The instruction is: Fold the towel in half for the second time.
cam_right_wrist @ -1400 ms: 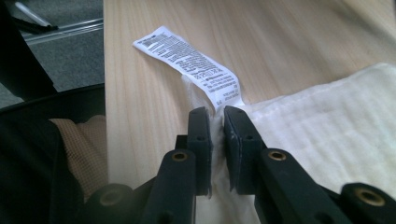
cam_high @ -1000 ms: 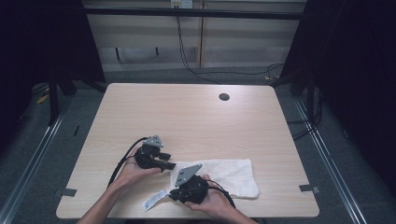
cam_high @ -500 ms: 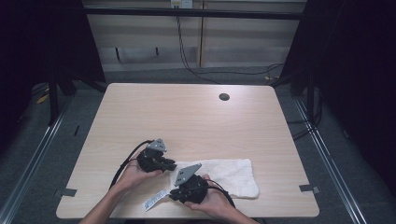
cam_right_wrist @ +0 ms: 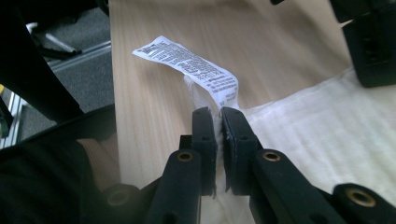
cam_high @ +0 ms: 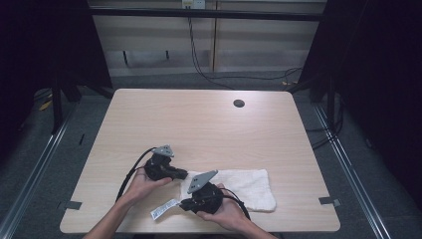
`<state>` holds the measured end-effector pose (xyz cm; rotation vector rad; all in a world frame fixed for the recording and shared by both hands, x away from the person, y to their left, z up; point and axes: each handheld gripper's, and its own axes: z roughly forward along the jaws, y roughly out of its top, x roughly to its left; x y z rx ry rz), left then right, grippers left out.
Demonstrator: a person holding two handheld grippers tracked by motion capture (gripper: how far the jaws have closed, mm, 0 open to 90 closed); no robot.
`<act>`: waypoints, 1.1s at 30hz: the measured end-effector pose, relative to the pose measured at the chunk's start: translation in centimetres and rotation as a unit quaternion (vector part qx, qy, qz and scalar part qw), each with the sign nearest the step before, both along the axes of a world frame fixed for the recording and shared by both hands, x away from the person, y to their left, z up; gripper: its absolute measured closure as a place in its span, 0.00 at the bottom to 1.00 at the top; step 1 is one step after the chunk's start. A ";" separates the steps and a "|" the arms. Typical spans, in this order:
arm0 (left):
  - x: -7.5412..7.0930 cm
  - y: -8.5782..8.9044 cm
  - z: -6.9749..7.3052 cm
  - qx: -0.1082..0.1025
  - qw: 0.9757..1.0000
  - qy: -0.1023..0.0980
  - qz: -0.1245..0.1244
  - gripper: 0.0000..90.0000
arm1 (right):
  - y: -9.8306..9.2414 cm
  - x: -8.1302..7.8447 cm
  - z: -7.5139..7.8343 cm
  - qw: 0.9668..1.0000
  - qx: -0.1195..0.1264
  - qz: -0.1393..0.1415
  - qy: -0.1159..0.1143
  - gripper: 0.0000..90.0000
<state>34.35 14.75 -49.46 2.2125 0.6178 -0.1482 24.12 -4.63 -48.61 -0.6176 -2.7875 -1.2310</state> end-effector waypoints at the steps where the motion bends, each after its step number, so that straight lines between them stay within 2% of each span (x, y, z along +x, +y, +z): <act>1: 0.0 0.1 0.1 -0.001 1.000 0.000 0.001 0.95 | -0.1 0.1 0.2 1.000 0.006 -0.002 0.003 0.94; 4: 0.1 0.4 0.5 -0.008 1.000 0.004 0.010 0.95 | -0.3 0.1 0.8 1.000 0.017 -0.006 0.004 0.94; 11: 0.4 1.0 1.7 -0.035 0.999 -0.004 0.012 0.95 | -0.4 0.2 1.9 0.999 0.033 -0.007 -0.002 0.94; 19: 0.5 1.4 2.5 -0.041 0.999 -0.004 0.018 0.95 | -0.5 0.2 3.2 0.999 0.047 -0.011 -0.006 0.94; 23: 0.4 1.6 3.4 -0.040 0.999 -0.015 0.022 0.95 | -0.1 0.3 3.9 0.998 0.053 -0.008 -0.015 0.94; 26: 0.3 1.9 4.1 -0.048 0.998 -0.023 0.025 0.95 | 0.3 0.3 4.2 0.998 0.058 -0.004 -0.016 0.94; 33: 0.4 3.2 5.0 -0.056 0.997 -0.030 0.041 0.95 | 0.9 0.8 5.7 0.997 0.077 -0.003 -0.026 0.94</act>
